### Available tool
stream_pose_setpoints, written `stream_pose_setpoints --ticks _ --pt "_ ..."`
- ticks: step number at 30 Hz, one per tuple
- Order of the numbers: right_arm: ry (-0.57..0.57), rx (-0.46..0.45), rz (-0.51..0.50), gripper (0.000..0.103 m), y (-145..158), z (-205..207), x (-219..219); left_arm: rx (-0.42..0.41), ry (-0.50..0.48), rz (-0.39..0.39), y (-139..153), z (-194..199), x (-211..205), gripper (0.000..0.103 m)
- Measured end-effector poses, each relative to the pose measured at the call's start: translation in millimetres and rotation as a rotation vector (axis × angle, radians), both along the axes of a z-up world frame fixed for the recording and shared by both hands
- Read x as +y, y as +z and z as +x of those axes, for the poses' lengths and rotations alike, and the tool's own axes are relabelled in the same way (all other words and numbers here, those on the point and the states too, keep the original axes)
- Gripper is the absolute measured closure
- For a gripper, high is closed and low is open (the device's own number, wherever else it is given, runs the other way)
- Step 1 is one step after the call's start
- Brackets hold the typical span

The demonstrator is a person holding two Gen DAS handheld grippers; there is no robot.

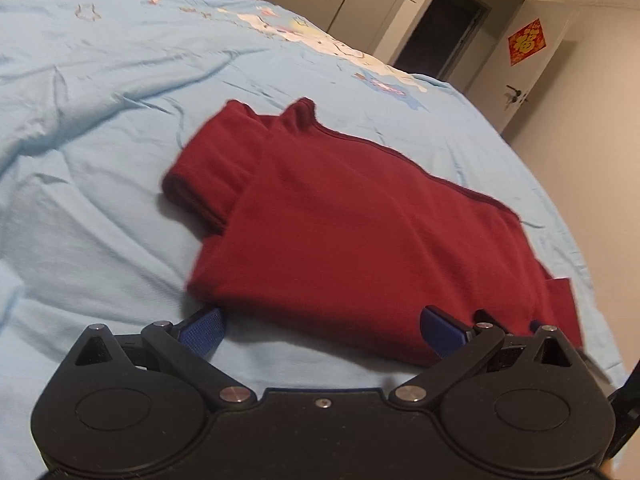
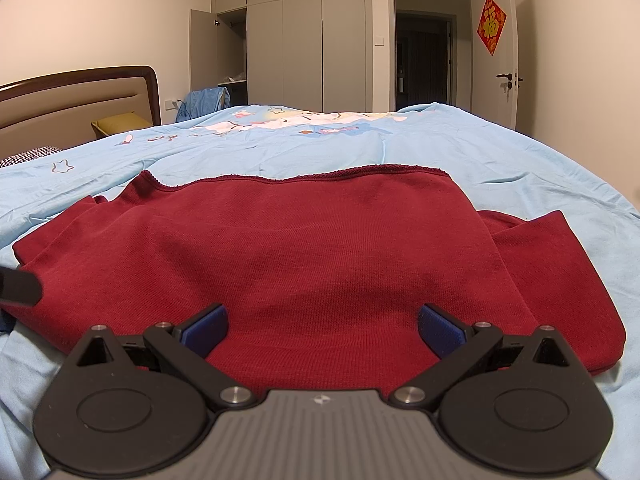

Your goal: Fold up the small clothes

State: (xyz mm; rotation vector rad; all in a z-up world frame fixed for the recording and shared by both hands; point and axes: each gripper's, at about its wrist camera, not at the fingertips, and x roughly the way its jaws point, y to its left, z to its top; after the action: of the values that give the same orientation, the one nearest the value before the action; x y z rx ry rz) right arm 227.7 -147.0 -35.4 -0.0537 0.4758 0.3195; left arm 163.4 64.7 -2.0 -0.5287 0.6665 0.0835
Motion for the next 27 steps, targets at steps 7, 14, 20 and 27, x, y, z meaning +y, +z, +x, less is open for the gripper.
stream_pose_setpoints --ticks 7,14,20,27 --pt "-0.001 -0.001 -0.001 0.0 0 1 -1 -0.051 0.107 -0.148 -7 18 11 0.002" --pt "-0.002 -0.007 0.003 0.0 0 1 0 -0.068 0.259 -0.124 -9 23 9 0.041" --pt "-0.006 -0.018 0.006 0.0 -3 0 0 -0.062 0.265 -0.12 -10 25 15 0.042" --pt "-0.006 -0.022 0.008 0.0 -4 1 1 -0.062 0.271 -0.117 -11 24 15 0.042"
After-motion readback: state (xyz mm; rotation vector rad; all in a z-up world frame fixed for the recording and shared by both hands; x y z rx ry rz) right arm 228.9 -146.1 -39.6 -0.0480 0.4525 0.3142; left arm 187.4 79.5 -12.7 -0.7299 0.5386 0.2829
